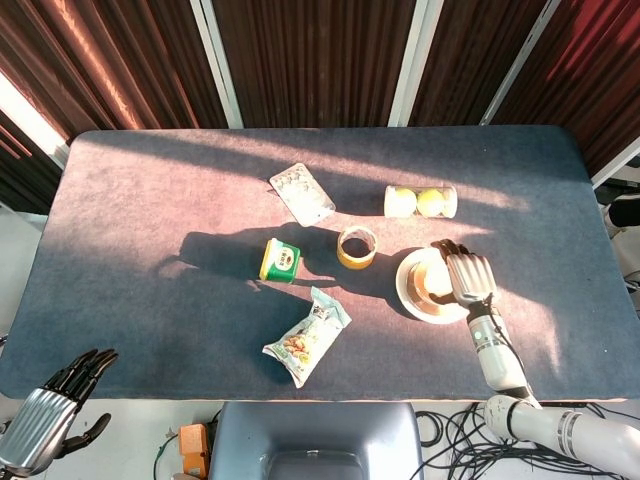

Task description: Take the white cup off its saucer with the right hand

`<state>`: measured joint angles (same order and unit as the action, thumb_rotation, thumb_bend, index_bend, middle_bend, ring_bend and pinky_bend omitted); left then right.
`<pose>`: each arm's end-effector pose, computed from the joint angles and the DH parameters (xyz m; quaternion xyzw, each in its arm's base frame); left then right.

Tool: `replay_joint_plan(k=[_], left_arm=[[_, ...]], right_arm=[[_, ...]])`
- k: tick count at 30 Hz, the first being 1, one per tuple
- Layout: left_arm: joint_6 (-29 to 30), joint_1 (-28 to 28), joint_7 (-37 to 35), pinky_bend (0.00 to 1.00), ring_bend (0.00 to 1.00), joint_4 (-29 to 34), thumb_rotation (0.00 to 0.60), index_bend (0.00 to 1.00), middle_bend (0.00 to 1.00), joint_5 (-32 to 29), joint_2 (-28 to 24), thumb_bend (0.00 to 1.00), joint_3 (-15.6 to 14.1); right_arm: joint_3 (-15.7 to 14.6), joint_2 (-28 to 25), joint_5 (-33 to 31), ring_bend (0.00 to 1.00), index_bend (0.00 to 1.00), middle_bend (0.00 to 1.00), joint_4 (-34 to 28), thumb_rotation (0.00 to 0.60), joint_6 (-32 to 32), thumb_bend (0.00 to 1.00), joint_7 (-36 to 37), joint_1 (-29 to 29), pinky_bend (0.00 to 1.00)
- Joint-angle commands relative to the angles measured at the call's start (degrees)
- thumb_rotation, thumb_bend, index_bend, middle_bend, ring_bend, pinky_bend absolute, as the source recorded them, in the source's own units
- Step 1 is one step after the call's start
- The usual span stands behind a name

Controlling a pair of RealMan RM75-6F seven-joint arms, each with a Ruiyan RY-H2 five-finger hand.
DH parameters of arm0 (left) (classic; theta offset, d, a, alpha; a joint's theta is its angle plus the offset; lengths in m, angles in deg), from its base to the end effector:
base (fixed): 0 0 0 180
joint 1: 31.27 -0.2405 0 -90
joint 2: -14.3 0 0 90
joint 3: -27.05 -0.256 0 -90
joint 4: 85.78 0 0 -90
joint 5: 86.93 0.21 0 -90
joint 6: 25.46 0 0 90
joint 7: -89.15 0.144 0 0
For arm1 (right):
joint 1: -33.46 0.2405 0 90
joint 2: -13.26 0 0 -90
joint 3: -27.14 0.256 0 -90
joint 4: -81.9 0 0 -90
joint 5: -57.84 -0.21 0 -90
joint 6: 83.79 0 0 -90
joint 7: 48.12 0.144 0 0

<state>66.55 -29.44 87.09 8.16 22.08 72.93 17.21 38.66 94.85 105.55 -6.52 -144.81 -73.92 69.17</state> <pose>-0.2786 0.1086 0.1529 -0.7087 -0.3557 -0.4052 0.4551 -0.2243 -0.3419 0.0411 0.6434 -0.4528 0.3026 0.5380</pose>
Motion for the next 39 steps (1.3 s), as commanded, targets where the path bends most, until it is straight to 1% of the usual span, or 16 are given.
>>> replay_joint_plan(k=[1, 4, 5, 8, 12, 18, 23, 25, 28, 29, 31, 33, 35, 39], left_arm=[[0.1, 0.0, -0.1, 0.32, 0.1, -0.1, 0.6, 0.06, 0.1, 0.1, 0.0, 0.3, 0.0], [0.1, 0.0, -0.1, 0.32, 0.1, -0.1, 0.6, 0.06, 0.1, 0.1, 0.0, 0.3, 0.0], [0.1, 0.0, -0.2, 0.32, 0.1, -0.1, 0.6, 0.06, 0.1, 0.1, 0.0, 0.3, 0.0], [0.1, 0.0, -0.2, 0.32, 0.1, -0.1, 0.6, 0.06, 0.1, 0.1, -0.1, 0.3, 0.0], [0.2, -0.1, -0.3, 0.32, 0.1, -0.2, 0.6, 0.06, 0.1, 0.1, -0.1, 0.3, 0.0], [0.1, 0.0, -0.1, 0.32, 0.1, -0.1, 0.6, 0.06, 0.1, 0.1, 0.0, 0.3, 0.0], [0.0, 0.0, 0.1, 0.32, 0.1, 0.0, 0.6, 0.06, 0.1, 0.2, 0.0, 0.3, -0.1], [0.0, 0.0, 0.2, 0.32, 0.1, 0.0, 0.6, 0.06, 0.1, 0.2, 0.0, 0.3, -0.1], [-0.1, -0.1, 0.4, 0.32, 0.1, 0.1, 0.6, 0.06, 0.1, 0.3, 0.0, 0.3, -0.1], [-0.1, -0.1, 0.4, 0.32, 0.1, 0.1, 0.6, 0.06, 0.1, 0.4, 0.0, 0.3, -0.1], [-0.1, -0.1, 0.4, 0.32, 0.1, 0.1, 0.6, 0.06, 0.1, 0.4, 0.0, 0.3, -0.2], [0.0, -0.1, 0.2, 0.32, 0.1, 0.0, 0.6, 0.06, 0.1, 0.4, 0.0, 0.3, -0.2], [0.0, -0.1, 0.1, 0.32, 0.1, 0.0, 0.6, 0.06, 0.1, 0.3, 0.0, 0.3, -0.1], [-0.1, 0.0, 0.0, 0.32, 0.1, 0.0, 0.6, 0.06, 0.1, 0.1, -0.1, 0.3, -0.1]], right_arm=[[-0.1, 0.5, 0.5, 0.25, 0.24, 0.18, 0.6, 0.6, -0.3, 0.07, 0.3, 0.0, 0.52], [-0.3, 0.9, 0.7, 0.37, 0.32, 0.28, 1.3, 0.6, -0.4, 0.07, 0.2, -0.1, 0.62], [-0.3, 0.9, 0.7, 0.42, 0.36, 0.32, 1.4, 0.6, -0.5, 0.07, 0.1, -0.1, 0.67], [-0.3, 1.1, 0.2, 0.53, 0.46, 0.4, 1.6, 0.6, -0.8, 0.07, -0.4, -0.2, 0.75], [-0.1, 1.0, 0.3, 0.6, 0.54, 0.46, 1.2, 0.6, -1.7, 0.08, -0.4, -0.5, 0.82], [0.5, -0.6, 3.5, 0.6, 0.55, 0.46, -2.4, 0.6, -5.1, 0.09, 1.0, -1.8, 0.82], [0.4, -1.8, 8.4, 0.6, 0.55, 0.46, -8.2, 0.6, -12.0, 0.09, -0.1, -3.7, 0.82], [0.2, -2.4, 10.3, 0.6, 0.55, 0.46, -11.3, 0.6, -14.0, 0.09, -0.7, -4.4, 0.82], [-1.8, -4.8, 15.3, 0.6, 0.55, 0.46, -18.7, 0.6, -16.0, 0.09, 0.1, -6.1, 0.82], [-3.0, -5.8, 17.8, 0.6, 0.55, 0.46, -21.0, 0.6, -15.9, 0.09, 1.1, -6.7, 0.82], [-4.6, -7.1, 20.6, 0.6, 0.55, 0.46, -23.2, 0.6, -15.0, 0.09, 2.8, -7.4, 0.82], [-5.8, -8.3, 21.6, 0.6, 0.55, 0.46, -24.7, 0.6, -13.4, 0.09, 4.1, -7.6, 0.82], [-6.7, -9.6, 21.5, 0.6, 0.55, 0.46, -25.9, 0.6, -11.1, 0.09, 4.8, -7.6, 0.82], [-8.1, -10.9, 19.6, 0.6, 0.54, 0.46, -26.6, 0.6, -6.7, 0.09, 3.9, -6.7, 0.82]])
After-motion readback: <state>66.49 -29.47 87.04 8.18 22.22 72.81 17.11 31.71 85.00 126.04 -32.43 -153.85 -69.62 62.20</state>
